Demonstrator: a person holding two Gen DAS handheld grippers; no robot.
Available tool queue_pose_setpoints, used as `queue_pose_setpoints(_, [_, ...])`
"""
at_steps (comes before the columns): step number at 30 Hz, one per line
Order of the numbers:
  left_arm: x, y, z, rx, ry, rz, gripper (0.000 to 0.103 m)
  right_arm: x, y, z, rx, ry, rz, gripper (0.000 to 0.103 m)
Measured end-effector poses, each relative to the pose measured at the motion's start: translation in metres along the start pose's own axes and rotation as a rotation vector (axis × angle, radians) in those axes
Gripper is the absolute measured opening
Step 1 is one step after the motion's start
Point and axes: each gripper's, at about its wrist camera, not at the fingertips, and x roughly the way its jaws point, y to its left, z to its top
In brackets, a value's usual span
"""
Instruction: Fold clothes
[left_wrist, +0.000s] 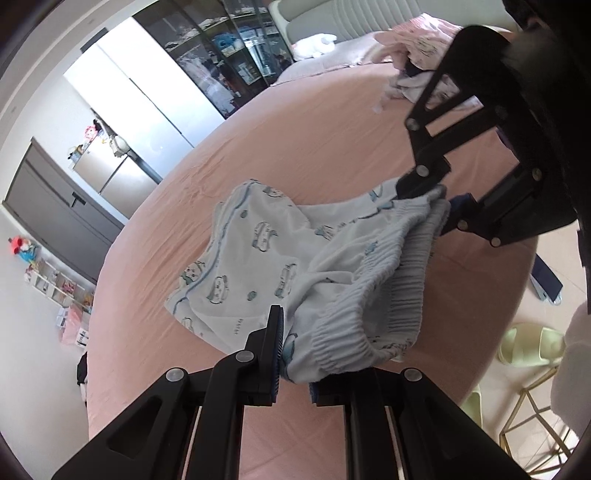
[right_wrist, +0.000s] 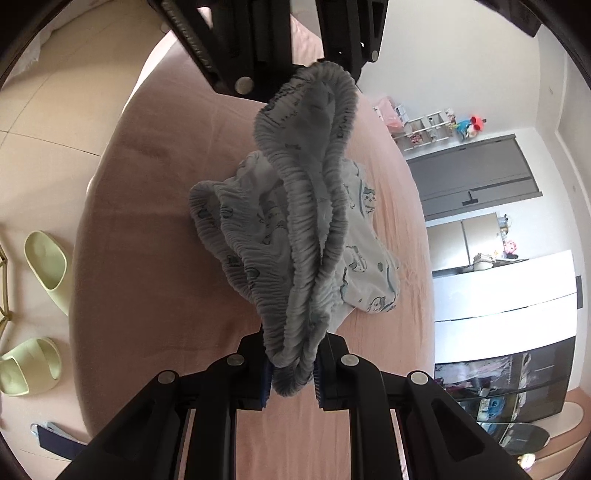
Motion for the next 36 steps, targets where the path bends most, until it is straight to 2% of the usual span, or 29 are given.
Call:
queue_pose_setpoints(6, [0.009, 0.018, 0.002, -0.046, 0.013, -0.013, 0.011, 0.012, -0.026, 0.007, 0.062, 0.008, 0.017, 0.015])
queue_pose_setpoints(10, [0.013, 0.018, -0.01, -0.084, -0.002, -0.025, 0.022, 0.008, -0.033, 0.003, 0.095, 0.008, 0.042, 0.015])
queue_pose_setpoints(11, [0.013, 0.015, -0.014, -0.087, -0.016, -0.019, 0.032, 0.011, -0.035, 0.002, 0.095, 0.007, 0.047, 0.015])
queue_pose_setpoints(12, [0.011, 0.012, -0.017, -0.082, -0.031, 0.001, 0.05, 0.017, -0.042, -0.004, 0.092, 0.005, 0.05, 0.015])
queue_pose_setpoints(13, [0.009, 0.008, -0.02, -0.071, -0.045, 0.021, 0.061, 0.023, -0.047, -0.009, 0.089, 0.001, 0.055, 0.015])
queue_pose_setpoints(14, [0.007, 0.003, -0.023, -0.049, -0.058, 0.037, 0.079, 0.024, -0.046, -0.005, 0.089, -0.005, 0.067, 0.015])
queue_pose_setpoints(15, [0.006, -0.002, -0.025, -0.032, -0.067, 0.045, 0.084, 0.026, -0.046, -0.003, 0.092, -0.005, 0.079, 0.015])
queue_pose_setpoints(19, [0.004, -0.02, -0.03, 0.022, -0.076, 0.008, 0.084, 0.03, -0.057, -0.003, 0.132, -0.002, 0.121, 0.015])
queue_pose_setpoints(24, [0.021, -0.043, -0.028, 0.092, -0.07, 0.091, 0.084, 0.031, -0.071, 0.001, 0.199, 0.011, 0.186, 0.015])
queue_pose_setpoints(27, [0.026, -0.052, -0.024, 0.089, -0.087, 0.088, 0.084, 0.036, -0.085, -0.001, 0.252, 0.023, 0.237, 0.015])
queue_pose_setpoints(30, [0.034, -0.057, -0.024, 0.086, -0.083, 0.118, 0.085, 0.034, -0.095, 0.016, 0.327, 0.038, 0.298, 0.015])
queue_pose_setpoints(36, [0.049, -0.053, -0.016, 0.035, -0.057, 0.149, 0.085, 0.027, -0.116, 0.01, 0.444, 0.05, 0.42, 0.015])
